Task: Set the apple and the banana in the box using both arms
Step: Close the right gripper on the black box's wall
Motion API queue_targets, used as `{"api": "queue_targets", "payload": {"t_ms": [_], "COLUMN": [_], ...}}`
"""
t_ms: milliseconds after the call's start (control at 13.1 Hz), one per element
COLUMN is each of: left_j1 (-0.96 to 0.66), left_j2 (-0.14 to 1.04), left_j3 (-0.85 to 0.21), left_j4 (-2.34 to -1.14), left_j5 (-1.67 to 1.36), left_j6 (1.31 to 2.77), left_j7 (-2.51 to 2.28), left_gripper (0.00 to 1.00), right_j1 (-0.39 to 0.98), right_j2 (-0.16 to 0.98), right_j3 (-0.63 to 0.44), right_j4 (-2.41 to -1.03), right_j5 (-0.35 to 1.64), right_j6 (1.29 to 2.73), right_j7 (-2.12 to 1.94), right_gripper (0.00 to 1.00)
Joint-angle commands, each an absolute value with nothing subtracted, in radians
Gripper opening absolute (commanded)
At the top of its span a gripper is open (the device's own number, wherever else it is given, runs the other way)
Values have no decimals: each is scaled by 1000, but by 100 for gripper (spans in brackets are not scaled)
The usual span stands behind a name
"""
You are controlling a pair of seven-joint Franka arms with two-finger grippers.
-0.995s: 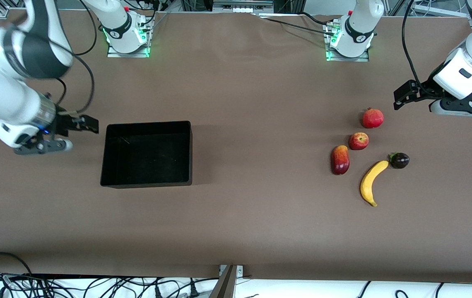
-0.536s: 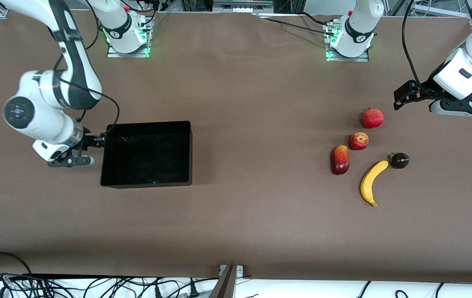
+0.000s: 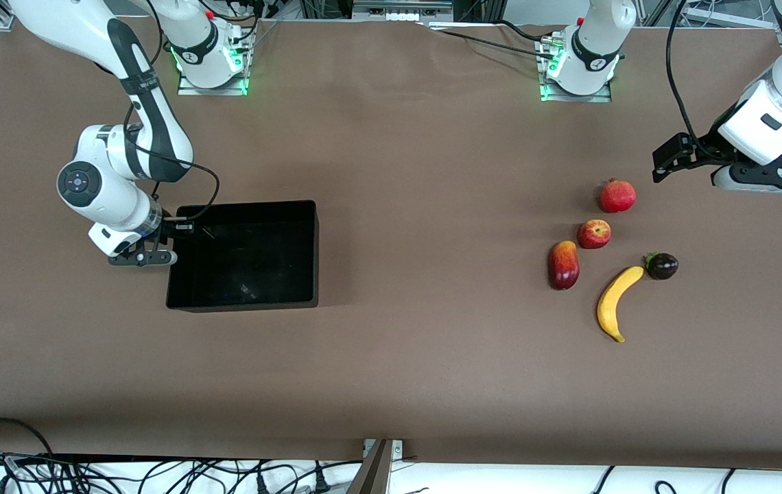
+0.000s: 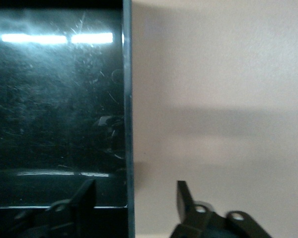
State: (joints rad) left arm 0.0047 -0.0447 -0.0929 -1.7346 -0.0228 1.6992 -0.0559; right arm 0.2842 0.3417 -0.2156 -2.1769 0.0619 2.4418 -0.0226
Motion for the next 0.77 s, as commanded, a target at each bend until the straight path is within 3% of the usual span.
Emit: {"api": "queue_targets", "payload": {"t_ms": [0,77,459,689], "left_j1": [11,12,12,23], "left_j2": [-32,-32,-32,-23], "left_j3": [-94,-94,-92,-81], "left_j4": [-1704,-1704,-1706,-1704], "left_j5": [-49,-49,-49,-49], "left_j6": [1677,1677,1675,1675], "left_j7": [-57,-58,-57,-43], "left_gripper": [100,100,100,100], "right_j1": [267,267,278,313], "right_j2": [348,351,328,331], "right_j3": [-212,-212,-198,-178], "right_j4": [-2181,-2178,-2114,-1927], "right_j5": [71,69,67,67], "right_j6": [2465,2461,2413,2200], "right_j7": [-26,-29,-29,-26], "right_gripper": [25,2,0,0]}}
